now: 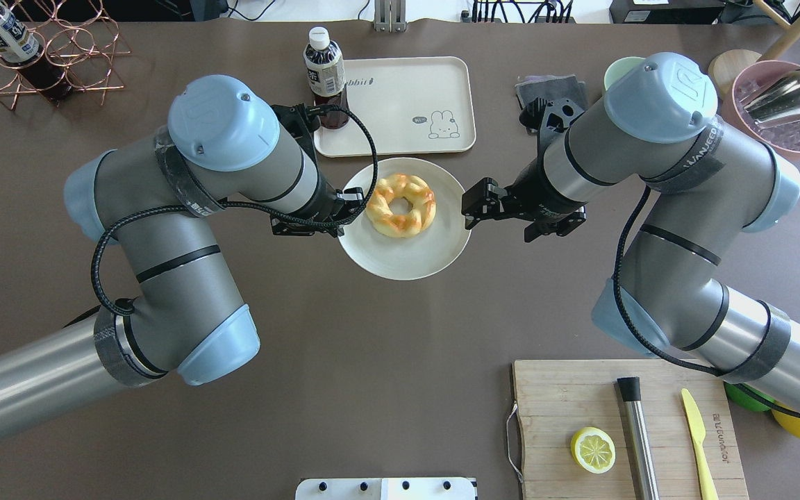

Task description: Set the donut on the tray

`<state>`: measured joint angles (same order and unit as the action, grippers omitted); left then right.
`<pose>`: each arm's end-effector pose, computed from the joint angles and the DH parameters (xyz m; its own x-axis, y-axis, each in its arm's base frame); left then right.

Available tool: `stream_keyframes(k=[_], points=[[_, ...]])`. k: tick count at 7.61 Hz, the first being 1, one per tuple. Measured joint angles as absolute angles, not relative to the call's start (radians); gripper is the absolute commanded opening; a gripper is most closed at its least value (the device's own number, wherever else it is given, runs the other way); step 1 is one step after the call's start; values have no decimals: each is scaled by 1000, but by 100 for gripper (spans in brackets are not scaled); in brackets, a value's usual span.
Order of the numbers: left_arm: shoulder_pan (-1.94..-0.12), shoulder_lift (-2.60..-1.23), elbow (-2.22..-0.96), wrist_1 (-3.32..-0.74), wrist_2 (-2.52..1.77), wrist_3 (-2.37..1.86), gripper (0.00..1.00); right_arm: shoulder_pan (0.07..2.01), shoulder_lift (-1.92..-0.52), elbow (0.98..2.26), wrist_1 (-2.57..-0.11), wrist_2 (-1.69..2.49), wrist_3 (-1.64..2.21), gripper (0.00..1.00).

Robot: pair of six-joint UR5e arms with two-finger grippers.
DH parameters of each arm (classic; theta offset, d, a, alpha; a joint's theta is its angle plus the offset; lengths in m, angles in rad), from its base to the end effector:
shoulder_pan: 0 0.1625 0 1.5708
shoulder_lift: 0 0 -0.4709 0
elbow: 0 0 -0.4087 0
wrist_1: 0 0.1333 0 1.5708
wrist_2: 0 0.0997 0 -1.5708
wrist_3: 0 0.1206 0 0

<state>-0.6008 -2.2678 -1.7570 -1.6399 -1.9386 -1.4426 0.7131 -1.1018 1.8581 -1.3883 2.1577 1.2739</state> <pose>0.5358 -0.4762 0.1918 0.5109 -0.2055 -0.8347 0.2223 0.9696 -0.1026 -0.4481 -0.4756 0.2810 0.4878 0.0998 0.8673 -0.0670 0.9948 -0.0768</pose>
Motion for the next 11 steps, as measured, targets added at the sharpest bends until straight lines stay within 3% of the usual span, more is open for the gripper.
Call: stream_keyframes(k=[1,2,6,7,9,10,11], points=[[-587,-2268,-1758,-1640,-1922,-1443,0,708,-1099,1852,-1388,2157,1274,89],[-580,-2269,-1760,-1640,-1915,-1443,0,705,-1098,1850,-1389,2157,1273,72],[-575,-2278,-1760,-1640,-1910,-1444,0,702,-1087,1835,-1390,2157,1273,68],[-575,-2281,-1760,-1640,-1910,-1444,0,701,-1072,1819,-1390,2157,1275,62],[-575,-2286,-1759,-1640,-1910,-1443,0,702,-1057,1804,-1390,2157,1276,26],[-576,-2286,-1758,-1640,-1910,-1443,0,702,-1056,1802,-1390,2157,1276,13],[-576,-2287,-1757,-1640,-1910,-1443,0,702,-1056,1801,-1390,2157,1276,8]])
